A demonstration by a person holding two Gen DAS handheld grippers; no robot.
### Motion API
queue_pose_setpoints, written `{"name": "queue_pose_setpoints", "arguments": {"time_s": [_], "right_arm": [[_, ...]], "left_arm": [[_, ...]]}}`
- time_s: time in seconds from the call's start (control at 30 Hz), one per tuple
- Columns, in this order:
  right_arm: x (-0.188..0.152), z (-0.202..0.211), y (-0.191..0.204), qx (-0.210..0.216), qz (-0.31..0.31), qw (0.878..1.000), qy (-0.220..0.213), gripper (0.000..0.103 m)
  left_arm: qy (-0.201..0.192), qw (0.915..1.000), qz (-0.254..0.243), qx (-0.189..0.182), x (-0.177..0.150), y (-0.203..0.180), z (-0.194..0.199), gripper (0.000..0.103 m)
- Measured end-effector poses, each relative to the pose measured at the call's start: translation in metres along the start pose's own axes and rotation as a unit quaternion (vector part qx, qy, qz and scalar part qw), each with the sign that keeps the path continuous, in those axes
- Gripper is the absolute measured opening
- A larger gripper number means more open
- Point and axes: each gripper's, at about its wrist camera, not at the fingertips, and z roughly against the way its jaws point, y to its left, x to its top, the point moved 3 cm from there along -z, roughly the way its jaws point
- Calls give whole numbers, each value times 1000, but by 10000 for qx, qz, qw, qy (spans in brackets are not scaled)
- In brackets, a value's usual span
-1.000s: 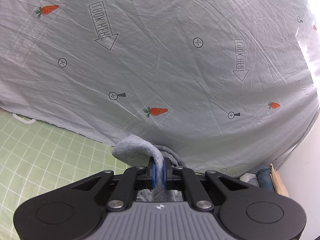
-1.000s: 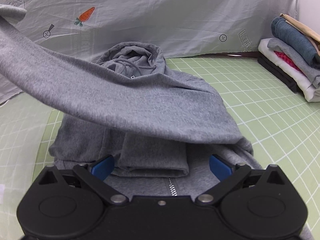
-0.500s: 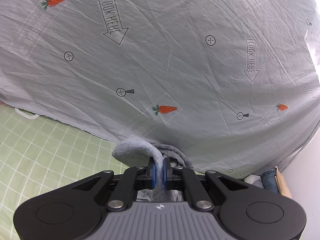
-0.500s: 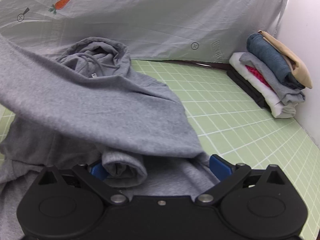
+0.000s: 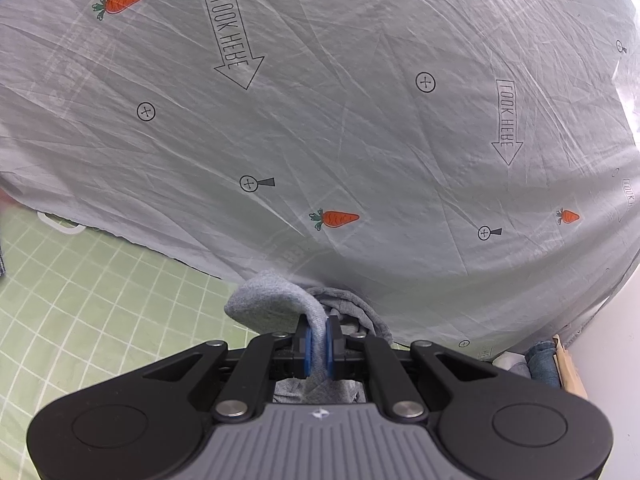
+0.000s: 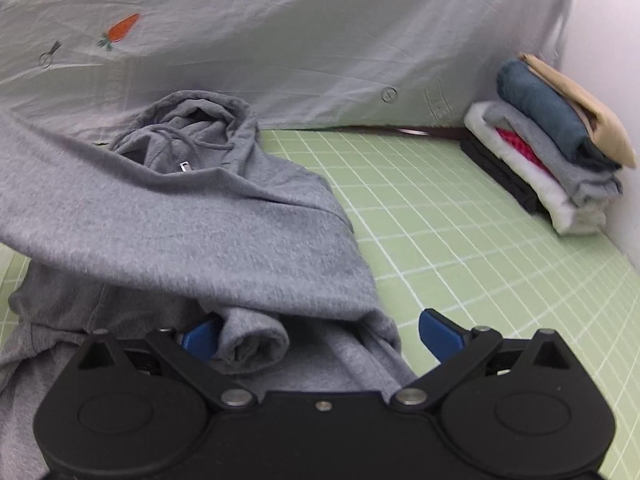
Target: Fold clothes
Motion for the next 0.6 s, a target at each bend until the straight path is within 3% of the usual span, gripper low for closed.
{"name": "queue_pose_setpoints", "arguments": {"time_s": [0.2,0.4,0.6], "right_arm": [[16,-23,-4,-290,-104,9995,-28,103],[11,-42,-46,-229,-1106,9929,376,103],[-4,-46,-66,193,-1639,9847,552,103]], "left_arm": [[-83,9997,-158,-171,4,-13,5,7],[-178,9997,-153,-111,5,-13,8,7],[-133,9999,-70,13,2,-4,8,7]]}}
